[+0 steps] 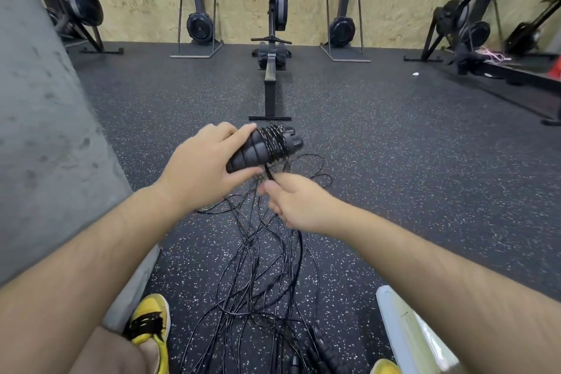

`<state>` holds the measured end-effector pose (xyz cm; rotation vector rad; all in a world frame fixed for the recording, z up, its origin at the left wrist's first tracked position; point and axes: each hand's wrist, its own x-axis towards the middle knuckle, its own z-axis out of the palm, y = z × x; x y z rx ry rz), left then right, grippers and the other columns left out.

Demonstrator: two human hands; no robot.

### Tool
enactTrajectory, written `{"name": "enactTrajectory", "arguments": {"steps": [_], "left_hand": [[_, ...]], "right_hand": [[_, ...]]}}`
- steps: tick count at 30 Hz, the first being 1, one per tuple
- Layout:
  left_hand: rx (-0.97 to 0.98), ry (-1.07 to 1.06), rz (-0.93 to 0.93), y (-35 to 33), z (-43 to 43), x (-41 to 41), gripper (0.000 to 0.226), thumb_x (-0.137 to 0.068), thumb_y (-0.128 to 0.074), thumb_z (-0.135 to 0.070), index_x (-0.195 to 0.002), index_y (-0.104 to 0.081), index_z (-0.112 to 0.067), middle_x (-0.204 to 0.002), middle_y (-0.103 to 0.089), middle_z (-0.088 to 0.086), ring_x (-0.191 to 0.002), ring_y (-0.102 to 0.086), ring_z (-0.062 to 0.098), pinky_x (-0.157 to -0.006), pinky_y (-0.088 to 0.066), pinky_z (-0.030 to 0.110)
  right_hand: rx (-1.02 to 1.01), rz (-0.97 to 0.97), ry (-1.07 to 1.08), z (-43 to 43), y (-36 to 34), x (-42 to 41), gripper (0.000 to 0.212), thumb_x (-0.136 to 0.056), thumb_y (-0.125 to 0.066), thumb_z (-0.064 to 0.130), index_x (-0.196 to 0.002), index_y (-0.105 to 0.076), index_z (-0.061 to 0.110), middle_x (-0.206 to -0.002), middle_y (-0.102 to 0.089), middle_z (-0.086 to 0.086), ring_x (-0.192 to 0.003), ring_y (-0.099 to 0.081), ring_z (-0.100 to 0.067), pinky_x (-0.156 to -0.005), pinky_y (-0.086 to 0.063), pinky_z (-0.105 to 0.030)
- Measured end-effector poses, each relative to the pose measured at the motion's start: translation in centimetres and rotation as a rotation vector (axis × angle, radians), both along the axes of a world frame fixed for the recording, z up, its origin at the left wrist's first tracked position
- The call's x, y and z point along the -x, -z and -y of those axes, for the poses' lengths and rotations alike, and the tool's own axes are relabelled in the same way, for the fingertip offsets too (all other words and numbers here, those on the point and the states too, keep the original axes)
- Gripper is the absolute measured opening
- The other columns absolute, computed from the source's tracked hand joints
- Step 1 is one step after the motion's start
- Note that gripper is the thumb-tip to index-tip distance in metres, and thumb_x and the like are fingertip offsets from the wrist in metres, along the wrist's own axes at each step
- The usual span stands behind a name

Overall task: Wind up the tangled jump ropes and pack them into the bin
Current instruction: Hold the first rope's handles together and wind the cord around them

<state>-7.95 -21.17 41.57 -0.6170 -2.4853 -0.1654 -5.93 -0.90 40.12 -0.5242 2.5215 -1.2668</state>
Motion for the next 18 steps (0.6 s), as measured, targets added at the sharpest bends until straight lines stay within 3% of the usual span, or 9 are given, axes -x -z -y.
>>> {"name": "enactTrajectory", "arguments": {"steps": [3, 6, 8, 14, 18], "left_hand": [[0.124, -0.031, -0.04, 0.3, 0.9, 1.1, 0.074, -0.089, -0.05, -0.067, -0.145, -0.051, -0.019, -0.114, -0.062, 0.004, -0.091, -0.056, 0.03, -0.069, -0.055, 0.042], [0.19, -0.027, -0.039, 0.7, 1.3, 1.7, 0.071, -0.084, -0.066, -0.055, -0.143, -0.053, -0.018, -0.111, -0.063, 0.004, -0.088, -0.057, 0.031, -0.066, -0.055, 0.042], [0.206, -0.006, -0.037, 1.0, 1.3, 1.8, 0.071, -0.082, -0.068, -0.054, -0.142, -0.055, -0.018, -0.11, -0.064, 0.004, -0.086, -0.058, 0.031, -0.066, -0.055, 0.042], [0.193, 0.066, 0.001, 1.2, 0.6, 1.3, 0.073, -0.081, -0.064, -0.061, -0.143, -0.056, -0.024, -0.113, -0.066, -0.002, -0.079, -0.053, 0.029, -0.071, -0.054, 0.039], [0.23, 0.176, 0.066, 1.5, 0.1, 1.0, 0.068, -0.086, -0.055, -0.067, -0.144, -0.048, -0.031, -0.114, -0.062, -0.006, -0.079, -0.047, 0.023, -0.074, -0.053, 0.042]], "right_hand": [[-0.255, -0.187, -0.032, 0.4, -0.9, -1.0, 0.035, -0.107, -0.034, 0.035, -0.108, -0.062, 0.014, -0.09, -0.06, 0.0, -0.083, -0.057, -0.02, -0.069, -0.04, -0.031], [-0.387, -0.266, -0.076, 0.1, -2.5, -1.8, 0.032, -0.106, -0.036, 0.035, -0.088, -0.054, 0.016, -0.085, -0.057, -0.002, -0.075, -0.053, -0.02, -0.059, -0.033, -0.031], [-0.52, -0.401, -0.113, -0.3, -3.5, -2.0, 0.031, -0.106, -0.037, 0.034, -0.081, -0.047, 0.017, -0.082, -0.053, -0.001, -0.074, -0.05, -0.022, -0.061, -0.029, -0.032], [-0.785, -0.864, -0.109, -2.2, -5.6, -1.0, 0.027, -0.106, -0.034, 0.042, -0.099, -0.054, 0.024, -0.087, -0.053, 0.004, -0.081, -0.051, -0.023, -0.066, -0.031, -0.032], [-0.756, -1.003, -0.174, -3.0, -6.2, 0.4, 0.036, -0.103, -0.035, 0.051, -0.106, -0.061, 0.026, -0.103, -0.063, 0.006, -0.097, -0.061, -0.02, -0.07, -0.042, -0.034]]}}
